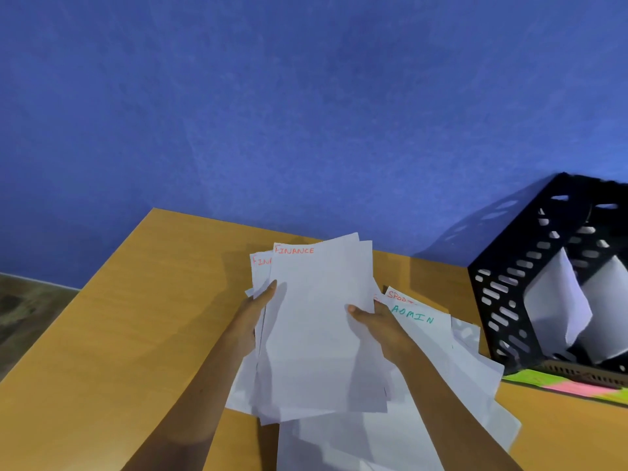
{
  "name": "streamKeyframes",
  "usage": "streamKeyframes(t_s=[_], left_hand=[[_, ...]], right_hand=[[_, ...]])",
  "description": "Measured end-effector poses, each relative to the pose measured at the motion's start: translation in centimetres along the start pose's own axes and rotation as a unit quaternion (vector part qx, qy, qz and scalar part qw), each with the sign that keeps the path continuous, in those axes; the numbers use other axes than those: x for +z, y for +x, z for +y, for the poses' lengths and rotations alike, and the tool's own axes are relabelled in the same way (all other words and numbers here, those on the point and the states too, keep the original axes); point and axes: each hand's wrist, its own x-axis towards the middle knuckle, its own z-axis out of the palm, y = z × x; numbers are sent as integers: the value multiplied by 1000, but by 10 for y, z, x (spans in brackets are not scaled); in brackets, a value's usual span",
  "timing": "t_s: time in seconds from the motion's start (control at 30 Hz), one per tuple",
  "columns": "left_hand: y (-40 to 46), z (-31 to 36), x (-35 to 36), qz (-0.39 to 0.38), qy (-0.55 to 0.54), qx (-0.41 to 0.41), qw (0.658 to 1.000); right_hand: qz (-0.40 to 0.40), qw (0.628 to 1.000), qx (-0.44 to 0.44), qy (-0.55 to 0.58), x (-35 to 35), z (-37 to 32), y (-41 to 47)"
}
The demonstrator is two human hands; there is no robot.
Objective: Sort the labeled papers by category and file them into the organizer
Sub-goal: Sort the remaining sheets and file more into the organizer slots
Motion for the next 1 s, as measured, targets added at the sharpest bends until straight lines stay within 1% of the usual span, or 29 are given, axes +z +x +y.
streamKeyframes(t_s=[0.07,0.1,0.17,0.23,0.3,0.37,0.4,0.43,0.47,0.57,0.6,0.63,0.7,0.77,0.83,0.9,1.0], left_hand=[[-4,-2,-4,-23,-4,-42,999],[-5,-6,-6,-41,21,-59,997],[-5,-16,-10,-46,82,-75,993],[-6,-22,-10,-12,123,-71,990],[-6,-23,-11,23,149,-63,987],[-6,-25,-12,42,162,-56,984],[-5,-26,-12,46,164,-50,984],[-6,-26,-13,47,167,-43,984],[-8,-27,-11,43,172,-36,984],[-11,-29,-10,68,173,-8,982],[-13,-30,-10,71,173,2,982],[-14,-31,-10,68,170,8,983],[-14,-33,-11,54,168,10,984],[-16,-34,-12,55,168,13,984],[-18,-35,-10,67,166,22,984],[-21,-37,-7,79,172,37,981],[-24,-38,-6,84,178,49,979]], right_hand=[[31,999,-20,18,1,3,0],[37,999,-34,14,2,4,-1],[26,995,-77,-52,2,9,-1],[38,980,-109,-161,-1,14,0],[111,966,-87,-219,-9,19,3],[172,942,-36,-287,-24,24,5],[178,926,-7,-334,-31,26,6],[176,918,20,-354,-35,28,7],[169,920,41,-350,-43,29,4],[108,941,74,-311,-50,33,6],[101,951,77,-282,-52,34,7],[114,963,71,-236,-52,35,7],[191,975,49,-105,-51,36,5],[266,962,44,46,-47,37,-1],[286,943,55,162,-42,40,-6],[257,948,66,178,-34,46,-9],[212,964,82,138,-22,54,-15]])
